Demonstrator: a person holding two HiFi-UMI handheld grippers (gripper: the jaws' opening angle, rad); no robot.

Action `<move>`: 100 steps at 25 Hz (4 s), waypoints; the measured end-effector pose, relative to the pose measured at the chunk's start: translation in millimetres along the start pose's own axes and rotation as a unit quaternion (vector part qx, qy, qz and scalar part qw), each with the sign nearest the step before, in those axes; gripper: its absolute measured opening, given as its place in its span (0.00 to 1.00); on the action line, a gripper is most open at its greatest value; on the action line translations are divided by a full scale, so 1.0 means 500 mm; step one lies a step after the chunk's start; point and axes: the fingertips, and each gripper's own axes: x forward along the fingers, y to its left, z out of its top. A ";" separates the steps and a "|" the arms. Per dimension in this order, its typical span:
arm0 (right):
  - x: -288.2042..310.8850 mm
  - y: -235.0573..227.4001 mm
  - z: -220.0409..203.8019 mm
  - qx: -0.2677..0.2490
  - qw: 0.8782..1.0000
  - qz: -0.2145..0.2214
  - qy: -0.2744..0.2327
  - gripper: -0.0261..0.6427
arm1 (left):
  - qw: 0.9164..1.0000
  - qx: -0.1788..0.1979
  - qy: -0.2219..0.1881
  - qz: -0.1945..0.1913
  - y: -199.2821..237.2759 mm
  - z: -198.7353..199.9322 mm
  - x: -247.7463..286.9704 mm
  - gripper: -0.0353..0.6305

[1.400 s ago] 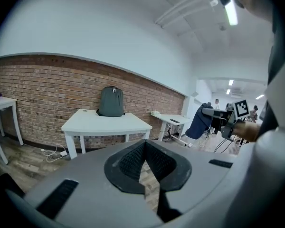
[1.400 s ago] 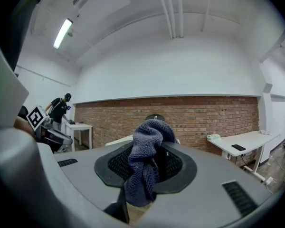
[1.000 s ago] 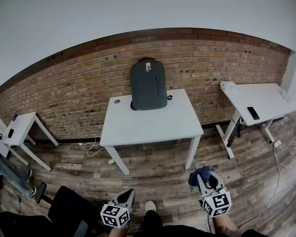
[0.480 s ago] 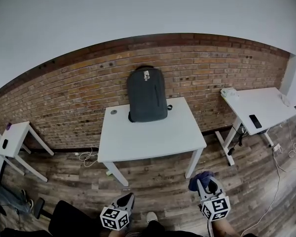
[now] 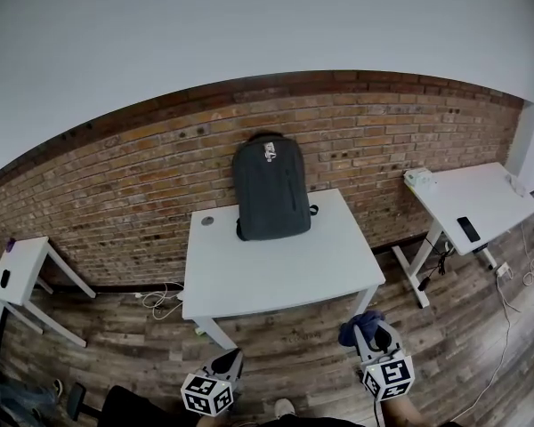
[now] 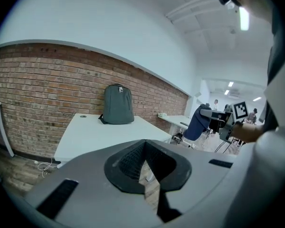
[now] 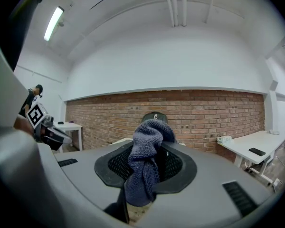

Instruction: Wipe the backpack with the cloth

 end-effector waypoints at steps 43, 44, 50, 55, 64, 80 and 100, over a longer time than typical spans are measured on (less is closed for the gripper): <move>0.327 0.067 0.044 -0.032 0.999 0.007 -0.020 0.19 | 1.000 -0.003 -0.020 -0.017 0.256 0.088 0.144 0.05; 0.337 0.061 0.044 -0.032 0.999 0.009 -0.021 0.19 | 1.000 -0.004 -0.022 -0.012 0.262 0.094 0.150 0.05; 0.415 0.011 0.041 -0.025 0.999 0.017 -0.020 0.19 | 1.000 -0.012 -0.022 0.014 0.310 0.121 0.202 0.05; 0.479 -0.036 0.030 -0.012 1.000 0.020 -0.016 0.19 | 1.000 -0.012 -0.012 0.020 0.335 0.134 0.271 0.05; 0.620 -0.124 0.060 -0.005 0.999 0.040 -0.012 0.19 | 1.000 -0.010 0.002 0.018 0.351 0.206 0.407 0.05; 0.823 -0.251 0.132 -0.003 0.995 0.098 -0.024 0.19 | 0.998 0.013 -0.029 0.060 0.379 0.363 0.605 0.05; 0.923 -0.289 0.145 -0.005 0.989 0.143 -0.026 0.19 | 0.996 -0.001 -0.018 0.089 0.390 0.399 0.670 0.05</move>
